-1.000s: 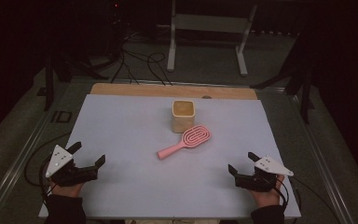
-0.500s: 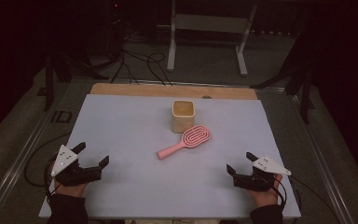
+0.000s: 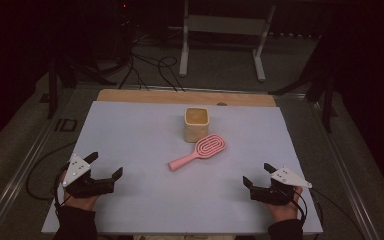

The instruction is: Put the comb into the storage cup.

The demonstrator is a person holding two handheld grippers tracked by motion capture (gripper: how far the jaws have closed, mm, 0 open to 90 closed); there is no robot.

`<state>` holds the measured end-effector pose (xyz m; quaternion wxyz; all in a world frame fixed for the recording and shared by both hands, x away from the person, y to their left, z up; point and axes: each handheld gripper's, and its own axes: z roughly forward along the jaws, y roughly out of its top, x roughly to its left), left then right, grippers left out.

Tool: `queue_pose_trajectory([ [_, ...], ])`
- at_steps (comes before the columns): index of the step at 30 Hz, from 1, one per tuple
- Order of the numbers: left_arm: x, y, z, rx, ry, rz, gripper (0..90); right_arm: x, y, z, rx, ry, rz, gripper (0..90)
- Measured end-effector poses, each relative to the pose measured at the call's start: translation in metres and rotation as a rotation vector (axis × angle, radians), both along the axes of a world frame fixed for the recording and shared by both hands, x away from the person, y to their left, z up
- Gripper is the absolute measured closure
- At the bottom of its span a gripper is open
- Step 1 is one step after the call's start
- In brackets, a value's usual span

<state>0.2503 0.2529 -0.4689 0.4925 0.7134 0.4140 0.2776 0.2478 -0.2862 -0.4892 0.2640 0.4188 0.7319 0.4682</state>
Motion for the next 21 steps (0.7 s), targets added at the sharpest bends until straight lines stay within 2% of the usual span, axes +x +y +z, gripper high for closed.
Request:
queue_pose_trajectory([
  [6,0.003,-0.002,0.003,0.01,0.003,-0.011,2.3,0.0,0.0,-0.001,0.0,0.0,0.001,8.6],
  [13,0.01,-0.012,0.008,0.051,0.012,-0.046,2.2,0.0,0.001,-0.001,0.019,-0.001,0.014,8.6],
  [21,0.018,-0.021,0.016,0.061,0.009,-0.068,1.6,0.002,0.002,-0.002,0.022,-0.005,0.018,8.6],
])
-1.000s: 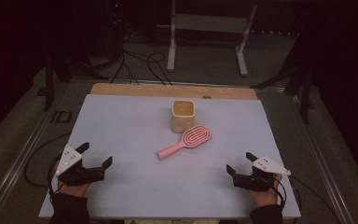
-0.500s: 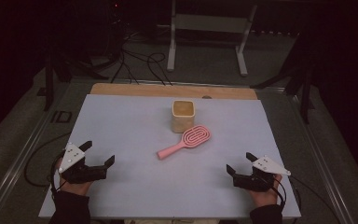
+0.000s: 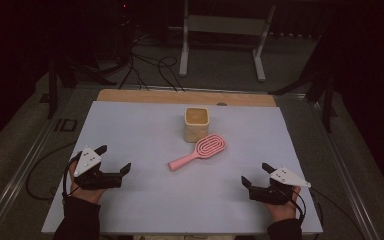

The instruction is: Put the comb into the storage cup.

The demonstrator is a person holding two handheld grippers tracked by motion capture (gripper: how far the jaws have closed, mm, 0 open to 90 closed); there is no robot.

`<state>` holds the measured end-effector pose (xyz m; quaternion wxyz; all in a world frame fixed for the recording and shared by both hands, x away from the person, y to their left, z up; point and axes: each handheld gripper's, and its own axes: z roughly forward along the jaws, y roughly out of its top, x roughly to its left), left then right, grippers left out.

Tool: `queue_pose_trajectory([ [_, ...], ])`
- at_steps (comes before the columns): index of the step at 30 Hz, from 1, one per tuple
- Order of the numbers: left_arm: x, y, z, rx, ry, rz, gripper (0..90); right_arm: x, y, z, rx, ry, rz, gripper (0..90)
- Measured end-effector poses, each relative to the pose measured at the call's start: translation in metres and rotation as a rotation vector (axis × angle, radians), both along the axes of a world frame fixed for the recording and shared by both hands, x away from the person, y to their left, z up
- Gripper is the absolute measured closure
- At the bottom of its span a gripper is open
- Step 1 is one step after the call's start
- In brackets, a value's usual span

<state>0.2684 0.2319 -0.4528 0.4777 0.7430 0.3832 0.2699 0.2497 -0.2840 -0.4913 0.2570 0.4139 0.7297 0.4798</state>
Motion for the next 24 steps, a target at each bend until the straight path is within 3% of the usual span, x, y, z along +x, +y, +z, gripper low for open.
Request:
queue_pose_trajectory([
  [24,0.025,-0.018,0.011,0.042,0.009,-0.048,1.2,0.001,-0.005,0.0,-0.009,-0.01,0.006,8.6],
])
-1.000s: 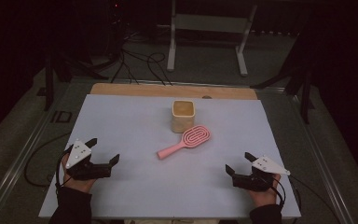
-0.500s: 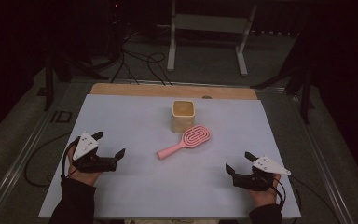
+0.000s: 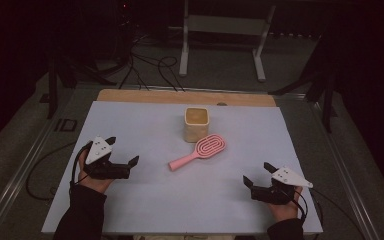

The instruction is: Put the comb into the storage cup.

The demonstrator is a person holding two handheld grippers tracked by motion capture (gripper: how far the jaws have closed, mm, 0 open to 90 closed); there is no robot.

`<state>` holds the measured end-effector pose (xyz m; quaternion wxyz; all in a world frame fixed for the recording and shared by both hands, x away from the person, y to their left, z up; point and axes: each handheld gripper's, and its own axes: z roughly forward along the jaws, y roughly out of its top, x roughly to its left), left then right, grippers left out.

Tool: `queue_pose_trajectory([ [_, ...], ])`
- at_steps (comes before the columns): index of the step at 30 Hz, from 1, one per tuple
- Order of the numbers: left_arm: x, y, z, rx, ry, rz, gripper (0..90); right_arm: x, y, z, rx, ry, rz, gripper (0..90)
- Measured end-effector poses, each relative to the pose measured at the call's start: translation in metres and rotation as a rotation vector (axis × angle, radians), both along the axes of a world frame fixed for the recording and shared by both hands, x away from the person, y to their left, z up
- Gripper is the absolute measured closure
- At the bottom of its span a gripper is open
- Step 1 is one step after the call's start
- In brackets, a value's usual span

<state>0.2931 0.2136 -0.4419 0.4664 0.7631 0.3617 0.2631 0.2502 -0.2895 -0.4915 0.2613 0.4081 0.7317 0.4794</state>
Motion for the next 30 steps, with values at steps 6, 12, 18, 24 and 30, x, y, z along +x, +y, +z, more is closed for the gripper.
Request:
queue_pose_trajectory([
  [6,0.006,-0.006,0.003,0.018,0.007,-0.015,1.2,0.0,0.0,0.0,-0.007,-0.002,0.002,8.6],
  [12,0.013,-0.012,0.003,0.035,0.024,-0.025,1.2,0.0,0.0,-0.001,-0.016,-0.004,-0.007,8.6],
  [18,0.02,-0.019,0.002,0.045,0.046,-0.04,1.2,-0.001,0.001,-0.001,-0.016,-0.006,-0.015,8.6],
  [24,0.024,-0.027,0.004,0.058,0.053,-0.053,1.2,0.0,0.002,-0.002,-0.013,-0.002,-0.01,8.6],
  [30,0.029,-0.03,0.007,0.059,0.062,-0.055,1.2,0.0,0.003,-0.002,-0.006,-0.003,-0.011,8.6],
])
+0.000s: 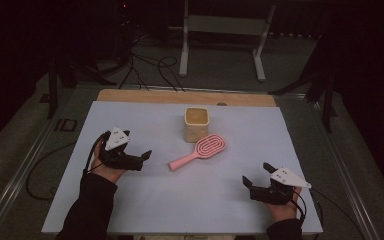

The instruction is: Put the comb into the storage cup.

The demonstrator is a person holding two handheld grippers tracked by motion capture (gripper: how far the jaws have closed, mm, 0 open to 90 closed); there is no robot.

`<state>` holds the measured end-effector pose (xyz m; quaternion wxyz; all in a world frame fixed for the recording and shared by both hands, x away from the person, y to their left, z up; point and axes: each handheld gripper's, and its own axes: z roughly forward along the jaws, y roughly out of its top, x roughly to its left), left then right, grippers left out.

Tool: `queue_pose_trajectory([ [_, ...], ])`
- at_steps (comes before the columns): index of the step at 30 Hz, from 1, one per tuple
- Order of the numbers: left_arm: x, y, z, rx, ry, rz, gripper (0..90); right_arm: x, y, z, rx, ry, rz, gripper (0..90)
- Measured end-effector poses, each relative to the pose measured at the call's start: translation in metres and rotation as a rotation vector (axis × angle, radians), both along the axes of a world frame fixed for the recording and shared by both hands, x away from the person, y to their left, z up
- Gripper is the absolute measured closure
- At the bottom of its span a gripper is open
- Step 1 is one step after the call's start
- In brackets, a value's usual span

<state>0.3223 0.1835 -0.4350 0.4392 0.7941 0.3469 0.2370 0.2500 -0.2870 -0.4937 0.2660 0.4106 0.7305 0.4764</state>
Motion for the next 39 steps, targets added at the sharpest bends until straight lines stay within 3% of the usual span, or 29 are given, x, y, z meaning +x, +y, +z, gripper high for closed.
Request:
queue_pose_trajectory([
  [14,0.015,-0.011,-0.004,0.027,0.05,-0.014,1.1,0.0,0.001,0.0,0.0,0.001,0.003,8.6],
  [30,0.026,-0.031,0.0,0.06,0.065,-0.052,1.1,0.0,0.001,-0.001,0.0,0.005,0.003,8.6],
  [39,0.034,-0.043,-0.002,0.082,0.093,-0.06,1.1,0.0,0.001,-0.001,0.002,0.006,0.004,8.6],
])
